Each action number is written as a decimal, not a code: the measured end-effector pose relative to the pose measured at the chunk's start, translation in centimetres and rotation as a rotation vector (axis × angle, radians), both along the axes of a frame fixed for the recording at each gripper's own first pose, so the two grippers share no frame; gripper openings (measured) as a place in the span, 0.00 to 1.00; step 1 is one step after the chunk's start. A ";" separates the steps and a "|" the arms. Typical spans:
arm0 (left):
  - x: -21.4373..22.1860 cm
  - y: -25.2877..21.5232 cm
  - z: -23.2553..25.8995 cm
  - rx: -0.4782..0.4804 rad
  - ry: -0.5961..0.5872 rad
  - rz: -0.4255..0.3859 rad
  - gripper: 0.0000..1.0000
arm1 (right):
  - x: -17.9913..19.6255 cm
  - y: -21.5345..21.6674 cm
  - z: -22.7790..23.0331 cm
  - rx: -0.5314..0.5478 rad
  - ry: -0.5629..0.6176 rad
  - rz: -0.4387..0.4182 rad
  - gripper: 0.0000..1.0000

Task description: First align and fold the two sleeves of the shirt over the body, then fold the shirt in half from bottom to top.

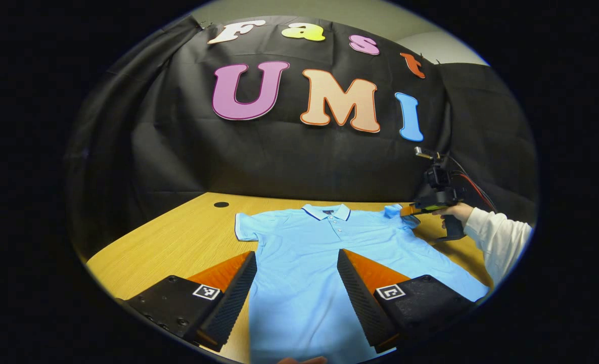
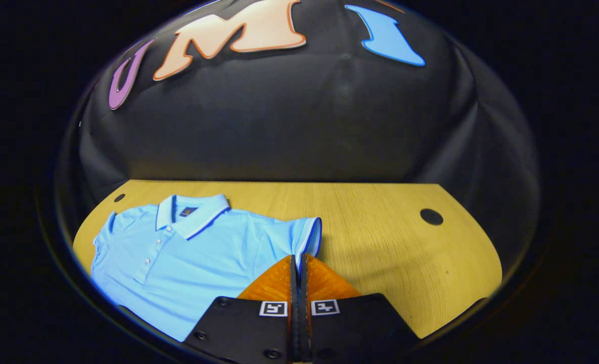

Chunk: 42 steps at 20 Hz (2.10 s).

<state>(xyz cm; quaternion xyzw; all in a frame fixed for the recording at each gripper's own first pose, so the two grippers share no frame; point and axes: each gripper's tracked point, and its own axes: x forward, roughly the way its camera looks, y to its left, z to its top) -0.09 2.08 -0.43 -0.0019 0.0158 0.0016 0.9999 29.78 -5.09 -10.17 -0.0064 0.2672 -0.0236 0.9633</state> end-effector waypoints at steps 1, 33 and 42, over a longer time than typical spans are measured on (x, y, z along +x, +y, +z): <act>0.1 0.0 0.0 -0.002 0.001 -0.003 0.95 | -0.1 1.5 1.1 0.018 -0.027 0.024 0.03; 1.0 5.9 2.4 -0.026 0.048 0.069 0.95 | -17.9 14.4 5.3 0.127 -0.104 0.431 0.98; 10.0 10.9 3.6 -0.078 0.176 0.010 0.94 | -25.2 6.4 5.1 0.083 -0.135 0.301 0.98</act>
